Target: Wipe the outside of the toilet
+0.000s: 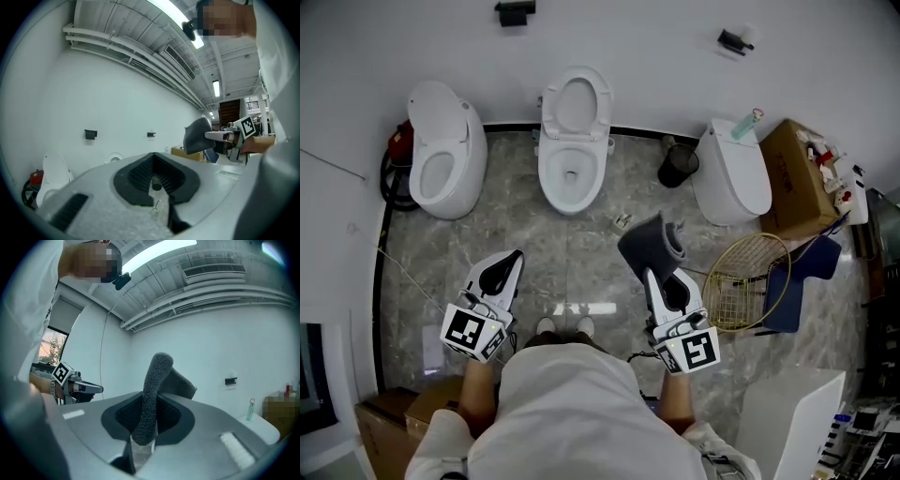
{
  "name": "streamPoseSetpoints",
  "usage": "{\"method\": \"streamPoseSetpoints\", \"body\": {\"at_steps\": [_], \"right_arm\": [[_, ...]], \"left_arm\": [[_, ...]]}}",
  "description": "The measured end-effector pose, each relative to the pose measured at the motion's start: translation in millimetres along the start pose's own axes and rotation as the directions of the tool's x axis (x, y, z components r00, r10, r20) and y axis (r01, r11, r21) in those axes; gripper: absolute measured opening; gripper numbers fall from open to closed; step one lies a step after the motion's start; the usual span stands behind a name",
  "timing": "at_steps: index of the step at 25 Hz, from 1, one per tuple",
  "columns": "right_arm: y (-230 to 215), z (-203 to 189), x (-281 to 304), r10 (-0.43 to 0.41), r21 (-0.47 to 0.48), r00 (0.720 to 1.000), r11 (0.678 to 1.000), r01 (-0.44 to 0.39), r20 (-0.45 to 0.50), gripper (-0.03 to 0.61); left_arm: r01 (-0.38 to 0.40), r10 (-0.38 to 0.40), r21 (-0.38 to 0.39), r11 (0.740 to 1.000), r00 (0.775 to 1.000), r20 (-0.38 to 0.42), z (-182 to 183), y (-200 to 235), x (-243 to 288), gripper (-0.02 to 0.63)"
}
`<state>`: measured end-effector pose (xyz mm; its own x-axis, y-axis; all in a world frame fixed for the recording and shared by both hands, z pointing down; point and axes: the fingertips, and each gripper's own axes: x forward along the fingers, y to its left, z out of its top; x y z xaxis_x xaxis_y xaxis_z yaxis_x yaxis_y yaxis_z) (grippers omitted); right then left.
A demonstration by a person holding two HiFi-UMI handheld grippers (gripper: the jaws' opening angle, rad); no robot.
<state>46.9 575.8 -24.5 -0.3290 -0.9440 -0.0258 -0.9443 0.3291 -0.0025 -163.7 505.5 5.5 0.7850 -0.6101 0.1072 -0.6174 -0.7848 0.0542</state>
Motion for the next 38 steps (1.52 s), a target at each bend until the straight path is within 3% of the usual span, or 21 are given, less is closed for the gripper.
{"method": "streamPoseSetpoints", "body": {"at_steps": [9, 27, 38], "right_arm": [[-16, -5, -4, -0.036, 0.031, 0.999, 0.999, 0.036, 0.002, 0.064], [-105, -25, -19, -0.059, 0.092, 0.998, 0.994, 0.057, 0.019, 0.064], [-113, -41, 33, -0.009, 0.102, 1.0, 0.995, 0.007, 0.02, 0.064]], "left_arm": [[-0.028, 0.028, -0.002, 1.0, 1.0, -0.005, -5, -1, 0, -0.005], [-0.045, 0.045, 0.033, 0.998, 0.999, -0.025, 2, -31, 75, -0.005], [-0.095, 0.097, 0.053, 0.994, 0.995, -0.022, 5, 9, 91, -0.005]]}}
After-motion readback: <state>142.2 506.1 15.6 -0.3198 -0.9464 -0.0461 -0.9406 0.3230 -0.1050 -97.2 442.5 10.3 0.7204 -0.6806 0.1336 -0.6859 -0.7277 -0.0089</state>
